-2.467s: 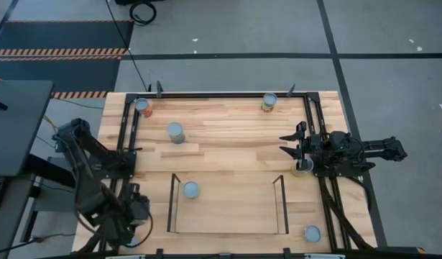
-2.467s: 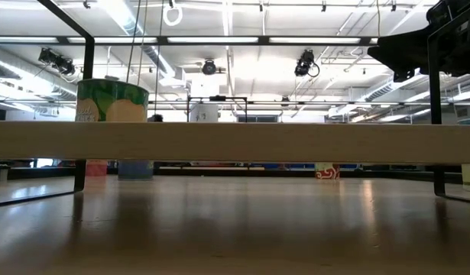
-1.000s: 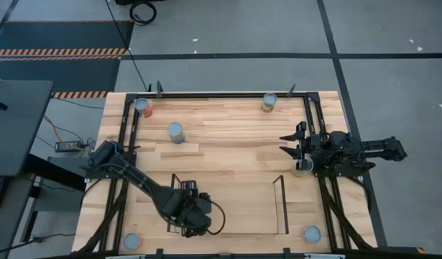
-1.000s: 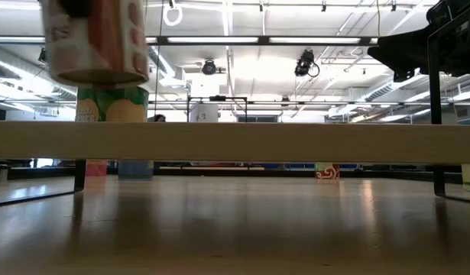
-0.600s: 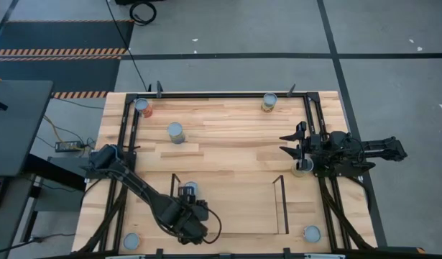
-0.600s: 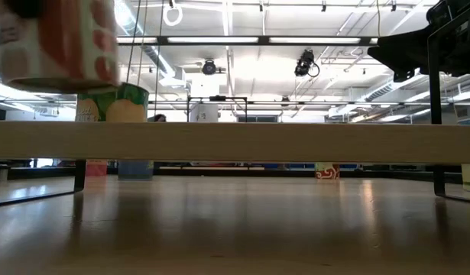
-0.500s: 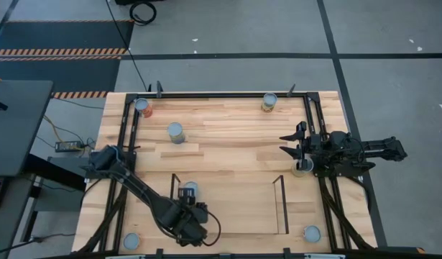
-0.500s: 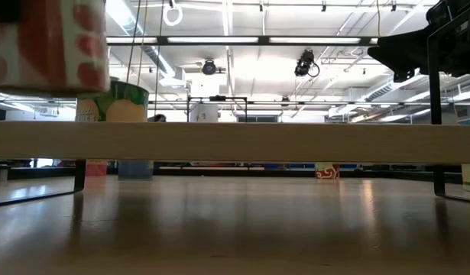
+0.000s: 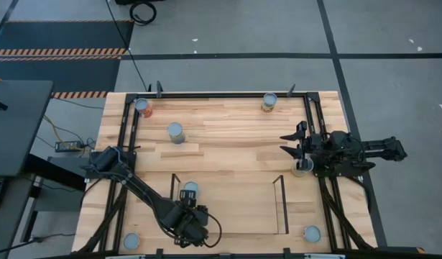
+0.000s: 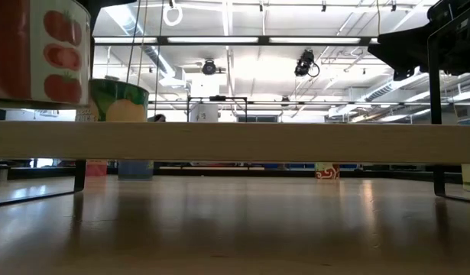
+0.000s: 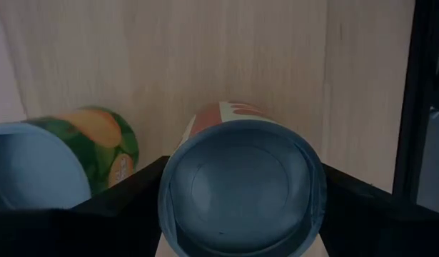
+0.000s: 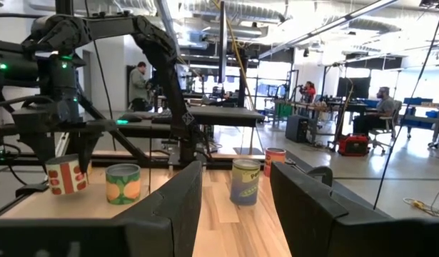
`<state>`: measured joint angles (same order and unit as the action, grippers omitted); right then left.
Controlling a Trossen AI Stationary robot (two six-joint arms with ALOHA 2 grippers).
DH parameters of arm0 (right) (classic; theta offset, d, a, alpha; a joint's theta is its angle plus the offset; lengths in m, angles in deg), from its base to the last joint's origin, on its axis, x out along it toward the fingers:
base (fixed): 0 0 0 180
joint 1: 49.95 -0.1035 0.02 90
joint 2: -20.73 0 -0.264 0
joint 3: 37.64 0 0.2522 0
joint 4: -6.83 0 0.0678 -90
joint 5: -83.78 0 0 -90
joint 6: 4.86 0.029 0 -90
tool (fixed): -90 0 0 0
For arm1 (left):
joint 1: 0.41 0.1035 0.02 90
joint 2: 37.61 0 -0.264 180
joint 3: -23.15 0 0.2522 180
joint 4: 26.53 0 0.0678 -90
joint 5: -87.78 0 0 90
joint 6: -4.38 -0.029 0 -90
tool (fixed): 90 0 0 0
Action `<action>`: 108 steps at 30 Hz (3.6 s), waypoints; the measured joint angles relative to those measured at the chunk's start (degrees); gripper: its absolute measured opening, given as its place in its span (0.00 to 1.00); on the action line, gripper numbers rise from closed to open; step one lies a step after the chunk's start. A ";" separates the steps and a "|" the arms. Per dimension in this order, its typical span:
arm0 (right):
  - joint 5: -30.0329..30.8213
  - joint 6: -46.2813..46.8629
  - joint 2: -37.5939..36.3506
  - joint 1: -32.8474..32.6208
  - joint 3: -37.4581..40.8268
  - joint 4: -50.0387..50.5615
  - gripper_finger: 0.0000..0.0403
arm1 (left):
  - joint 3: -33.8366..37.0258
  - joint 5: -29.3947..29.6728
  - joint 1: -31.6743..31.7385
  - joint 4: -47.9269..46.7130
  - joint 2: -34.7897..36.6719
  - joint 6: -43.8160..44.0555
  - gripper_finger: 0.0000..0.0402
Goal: Pick and place cans onto a shelf
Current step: Put the canned tomatoes on the shelf, then put the canned peas on the shelf
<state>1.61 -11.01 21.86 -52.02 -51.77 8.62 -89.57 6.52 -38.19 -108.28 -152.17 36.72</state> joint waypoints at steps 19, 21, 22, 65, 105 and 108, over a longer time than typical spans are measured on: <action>0.00 0.00 0.00 0.01 -0.01 0.03 0.43 | 0.06 -6.20 1.69 1.53 -1.19 0.01 0.72; 0.00 0.00 0.00 -0.01 0.01 0.02 0.43 | 0.04 -6.26 1.97 1.43 -1.29 0.18 0.72; 0.00 0.00 0.00 0.01 0.01 0.02 0.43 | 0.04 -6.24 1.99 1.28 -1.31 0.21 0.72; 0.01 0.00 0.00 -0.01 0.01 0.03 0.43 | -2.21 -9.87 2.83 -3.10 -1.31 7.53 0.87; 4.50 0.00 -0.02 2.28 0.01 0.02 0.43 | -15.02 30.11 12.71 -12.76 19.16 5.85 0.52; 4.49 0.00 -0.02 2.28 0.01 0.04 0.43 | -7.86 30.15 15.16 -11.95 25.74 6.23 0.45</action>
<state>6.10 -11.01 21.83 -49.74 -51.76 8.66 -97.43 36.66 -23.03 -120.23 -126.43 42.95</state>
